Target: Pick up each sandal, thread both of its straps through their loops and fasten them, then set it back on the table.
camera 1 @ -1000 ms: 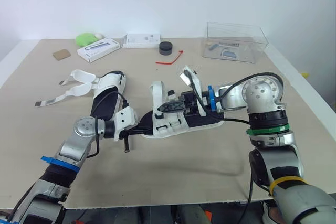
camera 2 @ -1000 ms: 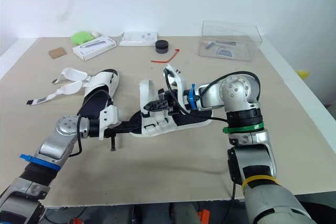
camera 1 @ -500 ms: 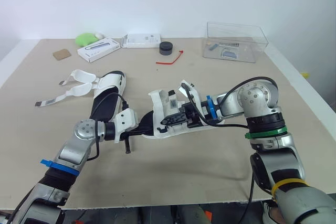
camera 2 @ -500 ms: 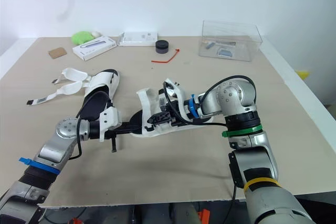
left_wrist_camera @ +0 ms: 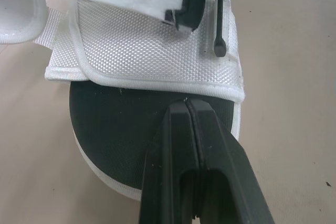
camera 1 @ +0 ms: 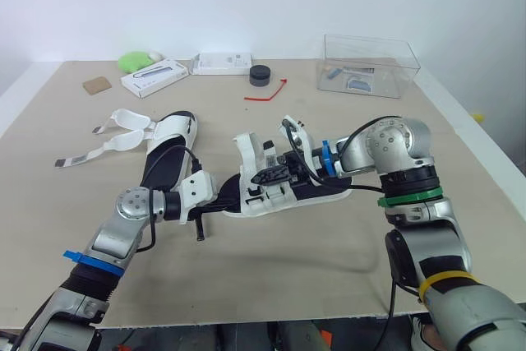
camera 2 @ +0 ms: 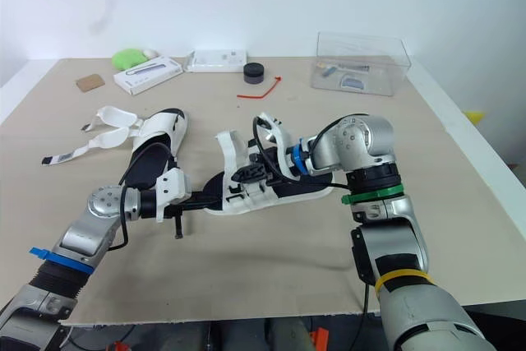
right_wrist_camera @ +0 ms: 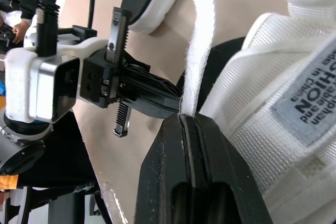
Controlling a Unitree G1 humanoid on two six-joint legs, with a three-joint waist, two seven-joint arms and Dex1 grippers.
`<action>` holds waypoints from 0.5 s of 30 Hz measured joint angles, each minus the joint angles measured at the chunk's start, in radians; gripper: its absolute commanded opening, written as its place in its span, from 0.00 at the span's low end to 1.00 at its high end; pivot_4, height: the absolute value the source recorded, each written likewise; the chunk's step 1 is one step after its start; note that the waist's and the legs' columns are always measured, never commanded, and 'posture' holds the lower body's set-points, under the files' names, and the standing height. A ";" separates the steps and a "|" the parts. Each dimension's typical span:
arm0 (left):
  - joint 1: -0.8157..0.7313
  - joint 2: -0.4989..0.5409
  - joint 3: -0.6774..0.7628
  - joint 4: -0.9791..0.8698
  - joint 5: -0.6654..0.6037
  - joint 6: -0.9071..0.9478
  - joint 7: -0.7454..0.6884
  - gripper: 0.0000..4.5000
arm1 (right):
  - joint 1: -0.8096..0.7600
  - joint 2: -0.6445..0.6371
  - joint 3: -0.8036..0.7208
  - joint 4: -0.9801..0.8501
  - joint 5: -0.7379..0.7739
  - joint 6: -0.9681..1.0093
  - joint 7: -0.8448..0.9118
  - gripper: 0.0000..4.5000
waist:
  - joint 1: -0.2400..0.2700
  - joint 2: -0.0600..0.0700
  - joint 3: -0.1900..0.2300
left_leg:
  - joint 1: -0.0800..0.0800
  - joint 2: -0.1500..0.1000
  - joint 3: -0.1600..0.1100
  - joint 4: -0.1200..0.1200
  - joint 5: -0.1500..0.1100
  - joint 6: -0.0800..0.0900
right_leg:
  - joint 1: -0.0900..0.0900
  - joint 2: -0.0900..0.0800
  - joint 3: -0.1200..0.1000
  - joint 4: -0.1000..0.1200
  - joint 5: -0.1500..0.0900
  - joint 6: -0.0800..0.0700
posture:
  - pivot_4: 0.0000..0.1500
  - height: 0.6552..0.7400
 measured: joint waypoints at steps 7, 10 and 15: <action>0.008 0.000 0.001 -0.007 0.002 -0.001 0.009 0.00 | 0.019 -0.007 0.001 -0.017 0.049 0.015 0.010 0.01 | 0.000 0.001 0.000 | 0.000 0.000 0.000 0.000 0.000 0.000 | 0.000 0.000 0.000 0.000 0.000 0.000 | 1.00 1.00; 0.007 0.000 0.000 -0.007 0.003 -0.001 0.009 0.00 | 0.019 -0.007 0.001 -0.010 0.098 0.017 -0.016 0.01 | 0.000 0.001 0.000 | 0.000 0.000 0.000 0.000 0.000 0.000 | 0.000 0.000 0.000 0.000 0.000 0.000 | 1.00 1.00; 0.004 0.000 0.000 -0.007 0.006 -0.001 0.009 0.00 | 0.017 -0.006 -0.015 0.045 0.179 0.018 -0.081 0.01 | 0.000 0.001 0.000 | 0.000 0.000 0.000 0.000 0.000 0.000 | 0.000 0.000 0.000 0.000 0.000 0.000 | 1.00 1.00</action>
